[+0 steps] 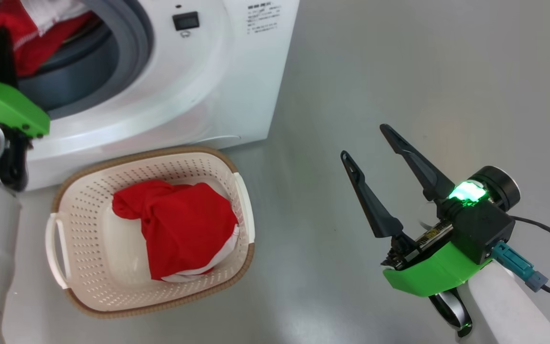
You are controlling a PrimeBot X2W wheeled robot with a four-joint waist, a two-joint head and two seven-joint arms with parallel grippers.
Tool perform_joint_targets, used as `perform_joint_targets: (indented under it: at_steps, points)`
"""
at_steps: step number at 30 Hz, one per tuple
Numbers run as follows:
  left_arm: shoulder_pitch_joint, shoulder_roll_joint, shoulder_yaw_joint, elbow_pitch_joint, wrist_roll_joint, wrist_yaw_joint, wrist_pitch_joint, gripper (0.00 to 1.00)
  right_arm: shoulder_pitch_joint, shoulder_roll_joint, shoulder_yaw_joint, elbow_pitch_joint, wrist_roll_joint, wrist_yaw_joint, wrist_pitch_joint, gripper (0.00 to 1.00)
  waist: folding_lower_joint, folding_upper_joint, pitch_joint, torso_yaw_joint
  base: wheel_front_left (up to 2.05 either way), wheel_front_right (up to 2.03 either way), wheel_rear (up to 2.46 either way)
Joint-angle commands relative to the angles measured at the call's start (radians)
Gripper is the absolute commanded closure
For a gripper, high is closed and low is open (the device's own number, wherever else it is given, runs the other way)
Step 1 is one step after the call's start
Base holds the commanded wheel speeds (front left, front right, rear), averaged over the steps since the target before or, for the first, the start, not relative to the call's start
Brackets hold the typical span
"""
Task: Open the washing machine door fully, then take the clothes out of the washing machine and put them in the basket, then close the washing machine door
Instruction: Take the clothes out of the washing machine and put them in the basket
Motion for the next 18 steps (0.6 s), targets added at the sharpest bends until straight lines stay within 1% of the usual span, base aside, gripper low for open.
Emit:
perform_joint_targets:
  at_steps: [1,3,9,18]
  points:
    - [0.025,0.055,0.020,-0.025,0.012,-0.005,-0.011,1.00,0.005,0.004,0.016,-0.020,0.005,0.005,-0.006,0.00,0.0000,0.0000,-0.024,0.018,0.00,0.00,0.00]
    - [0.044,0.066,0.034,-0.054,0.021,-0.003,-0.013,1.00,0.008,0.006,0.015,-0.018,0.005,0.005,-0.006,0.00,0.0000,0.0000,-0.041,0.024,0.00,0.00,0.00]
    - [0.174,0.078,0.122,-0.253,0.086,0.038,-0.014,1.00,0.021,0.013,0.007,-0.010,0.009,0.005,-0.006,0.00,0.0000,0.0000,-0.102,0.036,0.00,0.00,0.00]
    - [0.395,0.027,0.249,-0.515,0.159,0.066,-0.014,1.00,0.070,-0.001,-0.012,0.001,0.013,0.005,-0.006,0.00,0.0000,0.0000,-0.209,0.048,0.00,0.00,0.00]
